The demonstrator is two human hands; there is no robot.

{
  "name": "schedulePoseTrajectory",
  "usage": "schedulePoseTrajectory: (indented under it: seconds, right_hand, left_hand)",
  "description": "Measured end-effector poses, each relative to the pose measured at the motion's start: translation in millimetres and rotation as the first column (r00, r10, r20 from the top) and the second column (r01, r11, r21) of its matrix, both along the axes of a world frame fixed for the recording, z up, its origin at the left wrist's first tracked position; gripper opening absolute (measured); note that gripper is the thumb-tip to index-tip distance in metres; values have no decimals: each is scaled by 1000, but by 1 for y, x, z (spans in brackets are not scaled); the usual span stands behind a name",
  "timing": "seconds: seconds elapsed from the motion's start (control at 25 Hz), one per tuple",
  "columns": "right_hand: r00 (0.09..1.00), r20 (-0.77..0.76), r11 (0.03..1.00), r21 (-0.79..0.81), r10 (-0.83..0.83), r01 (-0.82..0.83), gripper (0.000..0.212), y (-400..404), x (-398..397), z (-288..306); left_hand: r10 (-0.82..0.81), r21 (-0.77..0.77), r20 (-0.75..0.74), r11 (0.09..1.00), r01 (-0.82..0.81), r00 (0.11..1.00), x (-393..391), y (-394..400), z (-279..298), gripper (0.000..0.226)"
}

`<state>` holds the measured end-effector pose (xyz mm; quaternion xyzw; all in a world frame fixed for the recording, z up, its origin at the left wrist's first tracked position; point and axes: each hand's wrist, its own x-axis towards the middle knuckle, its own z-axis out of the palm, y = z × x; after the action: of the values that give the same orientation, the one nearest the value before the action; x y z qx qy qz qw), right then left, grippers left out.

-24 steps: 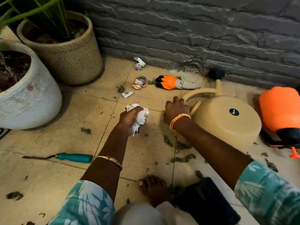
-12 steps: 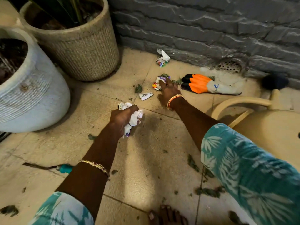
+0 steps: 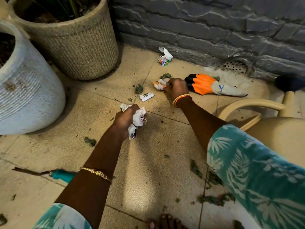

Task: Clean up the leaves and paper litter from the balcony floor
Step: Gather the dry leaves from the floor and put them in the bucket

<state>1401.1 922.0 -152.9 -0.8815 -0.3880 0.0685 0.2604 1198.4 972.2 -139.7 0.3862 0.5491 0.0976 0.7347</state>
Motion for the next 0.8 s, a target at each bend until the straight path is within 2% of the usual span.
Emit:
schedulePoseTrajectory:
  seconds: [0.04, 0.08, 0.12, 0.2, 0.24, 0.28, 0.36, 0.48, 0.56, 0.6, 0.64, 0.72, 0.8]
  right_hand:
    - [982, -153, 980, 146, -113, 136, 13, -4, -4, 8]
    - [926, -336, 928, 261, -171, 266, 11, -10, -8, 15]
    - [829, -534, 875, 308, -167, 375, 14, -17, -13, 23]
    - [507, -861, 829, 264, -27, 493, 22, -33, -24, 33]
    - [362, -931, 839, 231, 44, 493, 22, -41, -29, 36]
    - [300, -950, 861, 220, 83, 458, 23, -47, -34, 38]
    - [341, -934, 915, 227, 106, 335, 24, -51, -44, 36]
    - [513, -849, 973, 206, 125, 105, 16, -44, -60, 33]
    - [577, -801, 979, 202, 160, 8, 5, -35, -62, 29]
    - [640, -755, 982, 188, 143, 2, 5, -30, -60, 25]
    - [739, -665, 988, 157, 106, 0, 10, -23, -55, 19]
    - [917, -386, 994, 58, 105, -89, 22, -8, -47, 6]
    - [953, -160, 961, -60, 256, -269, 36, 4, -46, -9]
  left_hand:
    - [-10, -12, 26, 1000, 11, 1000, 0, 2, -3, 23]
    - [-27, -22, 50, 999, 28, 998, 1, 4, -3, 28]
    - [-38, -30, 71, 999, 40, 997, 1, 5, -3, 30]
    - [-54, -38, 110, 998, 58, 993, 3, 6, 0, 23]
    - [-71, -55, 141, 995, 80, 987, 5, 8, 1, 22]
    - [-91, -73, 174, 992, 104, 981, 6, 9, 3, 24]
    - [-132, -86, 201, 985, 152, 971, 7, 8, 10, 34]
    - [-190, -97, 219, 972, 215, 957, 8, 5, 13, 24]
    - [-139, -76, 170, 985, 154, 976, 5, 8, 1, 58]
    - [-90, -69, 135, 993, 100, 987, 2, 10, -4, 61]
    - [-45, -58, 101, 997, 51, 994, -2, 14, -9, 56]
    - [14, -70, 73, 998, -9, 997, -11, 19, -8, 45]
    - [36, -81, 54, 996, -31, 998, -17, 25, -7, 39]
